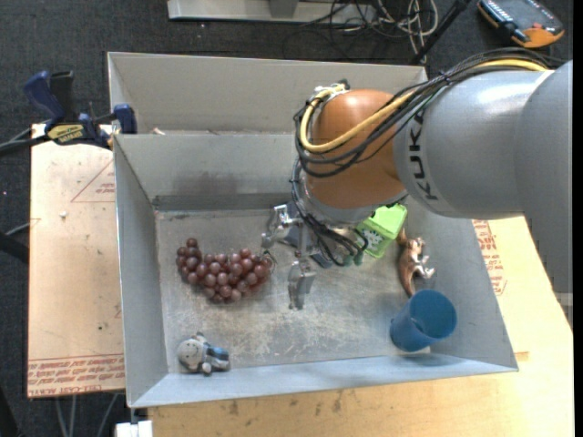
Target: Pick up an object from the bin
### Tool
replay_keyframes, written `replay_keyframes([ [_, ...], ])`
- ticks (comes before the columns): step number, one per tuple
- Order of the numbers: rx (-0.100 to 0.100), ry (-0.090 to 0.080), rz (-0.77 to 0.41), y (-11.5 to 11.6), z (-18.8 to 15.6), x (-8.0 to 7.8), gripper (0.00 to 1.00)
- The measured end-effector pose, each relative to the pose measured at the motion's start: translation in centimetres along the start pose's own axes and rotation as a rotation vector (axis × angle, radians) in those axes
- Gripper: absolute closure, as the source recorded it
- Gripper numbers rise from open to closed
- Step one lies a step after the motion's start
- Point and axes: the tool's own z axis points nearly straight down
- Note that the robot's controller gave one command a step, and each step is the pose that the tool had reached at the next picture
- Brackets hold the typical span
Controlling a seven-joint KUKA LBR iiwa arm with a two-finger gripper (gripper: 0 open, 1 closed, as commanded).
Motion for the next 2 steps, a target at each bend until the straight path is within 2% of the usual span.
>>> replay_keyframes([
  [1, 0.001, 0.012, 0.158, 0.5, 3.3, 0.2, 0.00],
  [2, 0.001, 0.005, 0.094, 1.8, 5.7, -0.7, 0.00],
])
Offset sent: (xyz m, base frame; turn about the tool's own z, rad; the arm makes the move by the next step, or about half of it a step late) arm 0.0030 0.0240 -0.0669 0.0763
